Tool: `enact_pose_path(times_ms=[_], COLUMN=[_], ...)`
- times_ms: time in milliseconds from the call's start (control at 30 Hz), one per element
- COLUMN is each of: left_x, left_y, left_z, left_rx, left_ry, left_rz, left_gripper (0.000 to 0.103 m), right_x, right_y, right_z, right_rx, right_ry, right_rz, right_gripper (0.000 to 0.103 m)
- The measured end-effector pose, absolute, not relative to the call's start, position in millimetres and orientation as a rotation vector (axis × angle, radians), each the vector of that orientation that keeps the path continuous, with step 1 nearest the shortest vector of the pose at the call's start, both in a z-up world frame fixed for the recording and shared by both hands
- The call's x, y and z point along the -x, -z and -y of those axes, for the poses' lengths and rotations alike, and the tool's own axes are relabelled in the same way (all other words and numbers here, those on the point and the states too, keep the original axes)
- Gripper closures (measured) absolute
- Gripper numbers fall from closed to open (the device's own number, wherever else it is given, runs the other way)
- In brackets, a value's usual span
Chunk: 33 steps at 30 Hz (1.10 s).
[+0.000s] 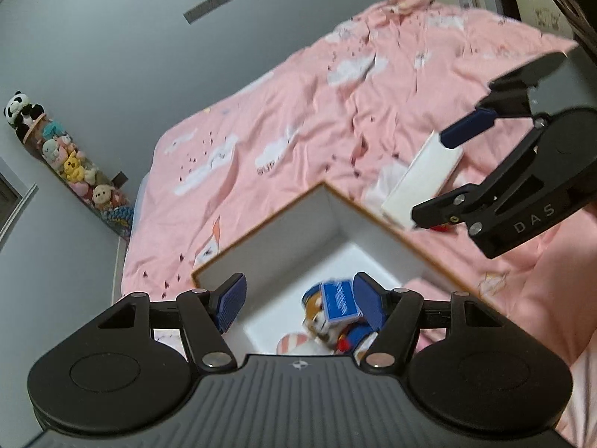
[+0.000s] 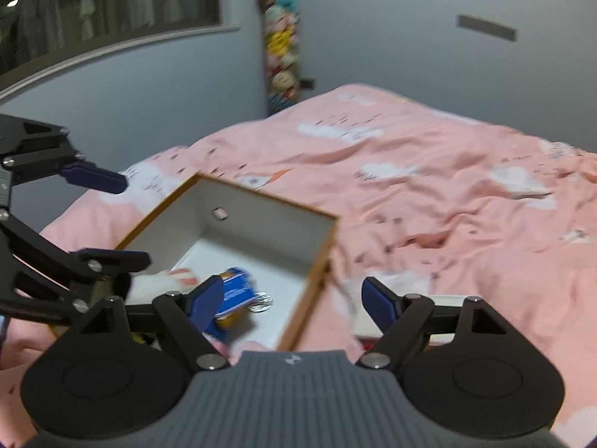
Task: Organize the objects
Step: 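Move both tools to the white box and orange crochet fruit on the bed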
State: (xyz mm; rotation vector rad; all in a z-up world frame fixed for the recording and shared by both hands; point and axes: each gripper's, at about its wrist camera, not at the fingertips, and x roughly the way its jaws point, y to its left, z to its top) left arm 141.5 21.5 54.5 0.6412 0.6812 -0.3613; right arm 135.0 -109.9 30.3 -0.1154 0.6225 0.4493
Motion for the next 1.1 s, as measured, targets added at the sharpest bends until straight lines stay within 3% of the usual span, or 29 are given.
enact_pose_path(times_ms=[200, 267, 500, 633, 867, 1100], left_x=[-145.3, -146.7, -154.4, -162.6, -189.9, -215.4], left_y=[-58.4, -57.4, -45.8, -32.1, -2.9, 29.1], left_z=[2.0, 12.7, 51.4, 72.2, 97.5, 114.4], left_rx=[-0.581, -0.591, -0.657, -0.683, -0.702, -0.761], left_ry=[0.405, 0.417, 0.491, 0.538, 0.574, 0.603], left_rz=[-0.693, -0.69, -0.687, -0.707, -0.767, -0.883], left_gripper=[0.026, 0.026, 0.026, 0.032, 0.038, 0.041], right_x=[-119.6, -123.2, -142.0, -146.7, -166.2, -196.3], right_y=[-23.5, -17.2, 15.6, 32.2, 62.5, 89.0], right_z=[150.2, 162.4, 213.7, 225.8, 220.3, 202.2], right_rx=[0.074, 0.052, -0.157, -0.194, -0.181, -0.09], right_ry=[-0.337, -0.306, -0.156, -0.148, -0.239, -0.321], right_rz=[-0.503, -0.519, -0.593, -0.616, -0.707, -0.814], right_gripper=[0.017, 0.01, 0.01, 0.01, 0.039, 0.049])
